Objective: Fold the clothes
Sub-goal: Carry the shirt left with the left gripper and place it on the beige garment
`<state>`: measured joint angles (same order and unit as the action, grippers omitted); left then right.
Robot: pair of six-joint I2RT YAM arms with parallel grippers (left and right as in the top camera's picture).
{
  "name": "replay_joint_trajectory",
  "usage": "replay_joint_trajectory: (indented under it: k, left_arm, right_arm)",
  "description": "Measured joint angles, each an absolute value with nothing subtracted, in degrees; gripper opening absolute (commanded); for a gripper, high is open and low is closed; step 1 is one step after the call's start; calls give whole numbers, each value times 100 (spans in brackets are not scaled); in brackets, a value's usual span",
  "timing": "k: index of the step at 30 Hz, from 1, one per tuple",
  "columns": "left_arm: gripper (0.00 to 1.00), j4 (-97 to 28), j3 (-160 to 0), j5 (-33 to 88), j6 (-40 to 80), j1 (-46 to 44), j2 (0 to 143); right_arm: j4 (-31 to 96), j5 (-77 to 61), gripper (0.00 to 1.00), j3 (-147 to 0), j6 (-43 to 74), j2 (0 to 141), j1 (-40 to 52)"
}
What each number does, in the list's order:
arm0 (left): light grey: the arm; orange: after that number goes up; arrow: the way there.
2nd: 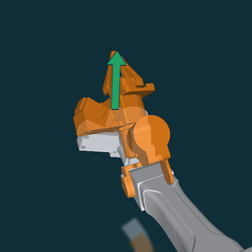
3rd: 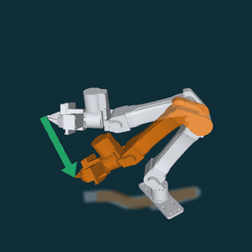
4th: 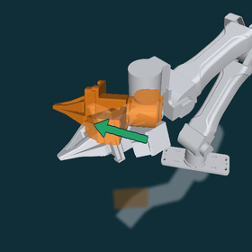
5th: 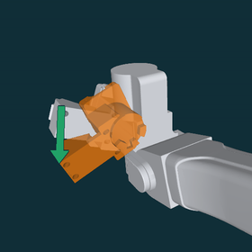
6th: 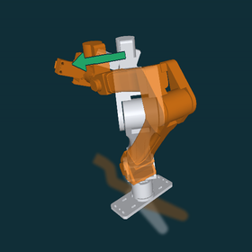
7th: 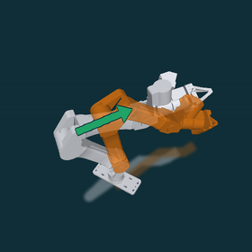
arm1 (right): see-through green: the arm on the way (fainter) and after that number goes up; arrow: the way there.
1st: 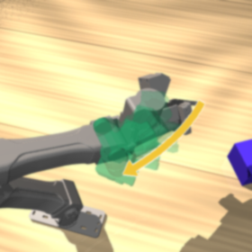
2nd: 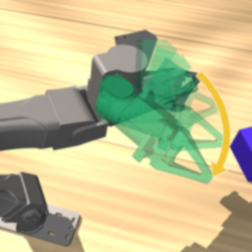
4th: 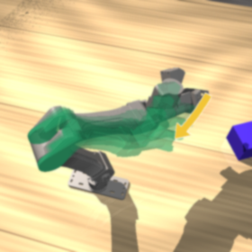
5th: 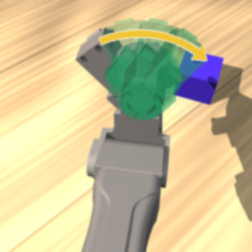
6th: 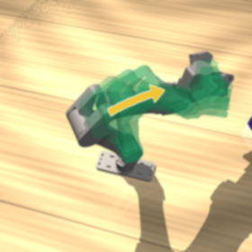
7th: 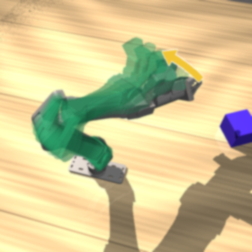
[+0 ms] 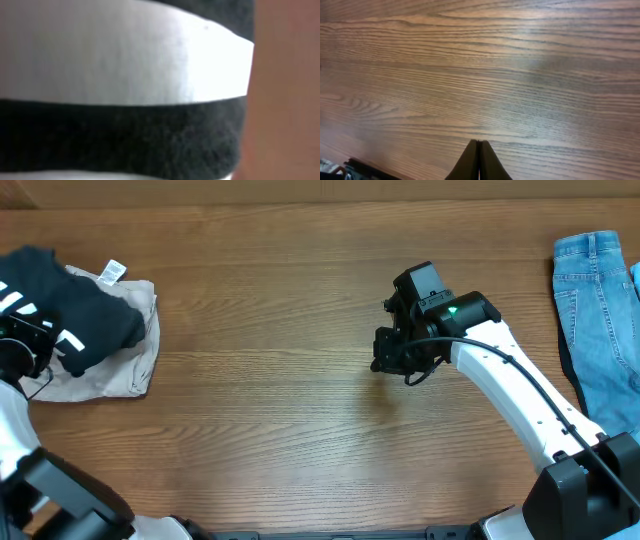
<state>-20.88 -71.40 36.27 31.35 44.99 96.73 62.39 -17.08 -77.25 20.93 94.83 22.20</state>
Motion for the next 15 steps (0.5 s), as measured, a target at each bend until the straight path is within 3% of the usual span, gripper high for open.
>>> replay_joint_trajectory:
  k: [9,15]
  left_arm:
    - [4,-991,-7137,3618,4021,4499,10414]
    - [4,-1538,-7148,3623,4117,4508,11157]
  right_arm:
    - [6440,-1710,4,-7725,2093,9483,2222]
    - [6501,-1708,4,-7725,2095,9483,2222]
